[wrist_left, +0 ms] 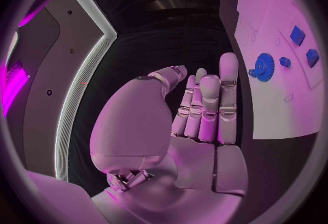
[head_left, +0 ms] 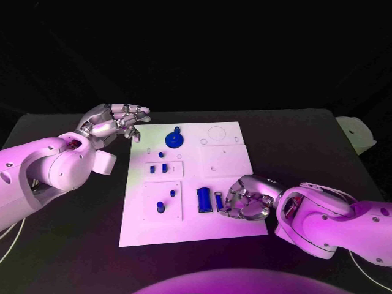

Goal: Assemble the parts on the task board

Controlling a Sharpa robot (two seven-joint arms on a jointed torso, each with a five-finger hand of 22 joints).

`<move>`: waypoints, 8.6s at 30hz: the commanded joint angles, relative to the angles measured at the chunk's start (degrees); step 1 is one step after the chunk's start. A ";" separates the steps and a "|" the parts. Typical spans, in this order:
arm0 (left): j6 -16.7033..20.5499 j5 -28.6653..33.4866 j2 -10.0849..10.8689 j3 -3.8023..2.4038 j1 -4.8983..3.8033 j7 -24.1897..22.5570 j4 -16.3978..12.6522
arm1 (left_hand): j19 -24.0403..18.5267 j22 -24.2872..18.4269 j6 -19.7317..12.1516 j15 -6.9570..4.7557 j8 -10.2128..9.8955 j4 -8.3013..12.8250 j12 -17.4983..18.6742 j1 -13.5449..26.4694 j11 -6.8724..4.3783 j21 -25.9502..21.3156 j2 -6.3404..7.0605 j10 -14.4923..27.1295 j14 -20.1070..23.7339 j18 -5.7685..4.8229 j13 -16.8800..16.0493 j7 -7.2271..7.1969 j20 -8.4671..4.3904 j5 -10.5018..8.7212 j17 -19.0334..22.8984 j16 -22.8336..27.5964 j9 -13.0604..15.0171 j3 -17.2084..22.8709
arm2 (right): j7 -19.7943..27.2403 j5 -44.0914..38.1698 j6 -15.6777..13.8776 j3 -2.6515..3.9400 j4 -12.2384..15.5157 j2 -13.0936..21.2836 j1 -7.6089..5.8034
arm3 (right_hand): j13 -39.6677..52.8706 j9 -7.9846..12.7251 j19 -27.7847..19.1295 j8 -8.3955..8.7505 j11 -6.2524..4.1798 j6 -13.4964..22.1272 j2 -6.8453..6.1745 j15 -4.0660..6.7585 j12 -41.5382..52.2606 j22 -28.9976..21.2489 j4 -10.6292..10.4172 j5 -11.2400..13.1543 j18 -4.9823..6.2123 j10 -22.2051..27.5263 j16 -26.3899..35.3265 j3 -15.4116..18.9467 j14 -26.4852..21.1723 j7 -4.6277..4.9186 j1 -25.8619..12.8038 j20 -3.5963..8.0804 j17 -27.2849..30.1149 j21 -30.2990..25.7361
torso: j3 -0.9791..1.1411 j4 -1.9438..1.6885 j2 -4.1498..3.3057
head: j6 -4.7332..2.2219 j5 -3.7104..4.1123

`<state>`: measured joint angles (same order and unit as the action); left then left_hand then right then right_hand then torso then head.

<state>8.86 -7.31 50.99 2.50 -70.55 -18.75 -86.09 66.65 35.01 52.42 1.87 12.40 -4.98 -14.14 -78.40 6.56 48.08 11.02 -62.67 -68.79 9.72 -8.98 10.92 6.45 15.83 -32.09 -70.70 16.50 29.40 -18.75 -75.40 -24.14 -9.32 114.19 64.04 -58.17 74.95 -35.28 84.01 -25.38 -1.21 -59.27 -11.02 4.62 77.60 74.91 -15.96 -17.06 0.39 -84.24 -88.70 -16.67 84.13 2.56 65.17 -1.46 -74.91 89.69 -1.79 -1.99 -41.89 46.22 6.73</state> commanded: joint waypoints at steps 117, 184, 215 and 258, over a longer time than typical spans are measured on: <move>-0.75 0.14 -0.04 -0.01 -0.01 -0.51 0.04 | 0.35 -0.12 -0.40 -0.07 0.46 -0.45 -0.56 0.32 -0.05 -0.36 0.02 0.58 -0.09 0.84 -0.14 -0.06 0.12 -0.27 0.14 -0.24 -0.08 -0.24 | 0.91 -4.81 -1.61 0.16 -0.88 0.01 0.03 | 9.61 0.46 5.99 -0.08 -0.53 -1.02 1.69 0.60 0.98 15.09 -0.70 11.85 -0.39 -1.84 -0.49 4.55 5.48 -0.20 8.16 0.48 -13.31 0.31 | -0.03 -0.09 0.02 | 0.21 0.18; -1.23 0.14 -0.03 0.00 -0.01 -0.16 0.02 | 0.35 -0.12 -0.40 -0.07 0.46 -0.45 -0.56 0.32 -0.05 -0.36 0.02 0.58 -0.09 0.84 -0.14 -0.06 0.12 -0.27 0.14 -0.24 -0.08 -0.24 | -2.54 -6.21 -5.95 0.22 -3.19 -3.16 0.12 | 9.75 0.66 5.99 -0.10 -0.71 -1.24 2.71 0.71 1.19 15.09 -0.54 9.07 -0.39 -1.97 -0.50 5.33 5.49 -0.44 8.67 0.55 -13.34 0.31 | -0.01 -0.11 0.01 | 0.17 0.23; -1.17 0.14 0.02 0.00 -0.01 -0.16 0.02 | 0.38 -0.15 -0.44 -0.07 0.55 -0.54 -0.76 0.27 -0.06 -0.39 0.02 0.69 -0.10 0.85 -0.17 -0.08 0.12 -0.26 0.12 -0.33 -0.08 -0.31 | -3.87 -8.15 -8.50 0.25 -4.24 -4.72 0.12 | 9.95 0.69 5.99 -0.20 -0.88 -1.33 3.09 0.88 1.58 15.09 -0.39 8.32 -0.39 -2.13 -0.53 5.08 5.51 -0.60 10.06 0.67 -13.42 0.31 | 0.00 0.05 0.04 | 0.04 0.00; 5.78 5.09 -7.67 0.01 3.66 -8.16 12.55 | -66.65 -35.01 -52.42 -1.87 -12.40 4.98 14.14 22.73 -6.56 -48.08 -11.02 62.67 68.79 -9.72 8.98 -10.92 -6.45 -15.83 32.09 70.70 -16.50 -29.40 | 39.17 58.58 -8.70 1.48 -39.04 -19.55 -8.18 | -74.95 35.28 -43.56 25.38 1.21 59.27 11.02 -4.62 -77.60 -74.91 15.96 17.06 -0.39 42.66 88.70 16.67 -43.78 -2.56 -7.10 1.46 74.91 -89.69 | -0.30 0.55 4.52 | -10.53 -0.98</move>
<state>14.80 -2.11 43.17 2.53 -66.78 -27.02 -73.39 39.95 6.34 39.41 9.30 8.91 -8.93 -5.03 -77.19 10.50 4.51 8.61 -44.66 -36.72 8.47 -3.17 8.69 14.59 12.25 -6.71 -17.50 11.86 17.34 20.57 -16.48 -32.58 -7.81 74.92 44.30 -66.39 11.45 -20.13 56.48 -10.67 7.45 -43.25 -8.26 -5.30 5.59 24.41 -14.01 -8.06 9.61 -57.81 -15.09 -16.64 56.29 10.09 80.44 -10.79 -20.53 3.26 -2.03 -1.49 -37.29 35.65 5.71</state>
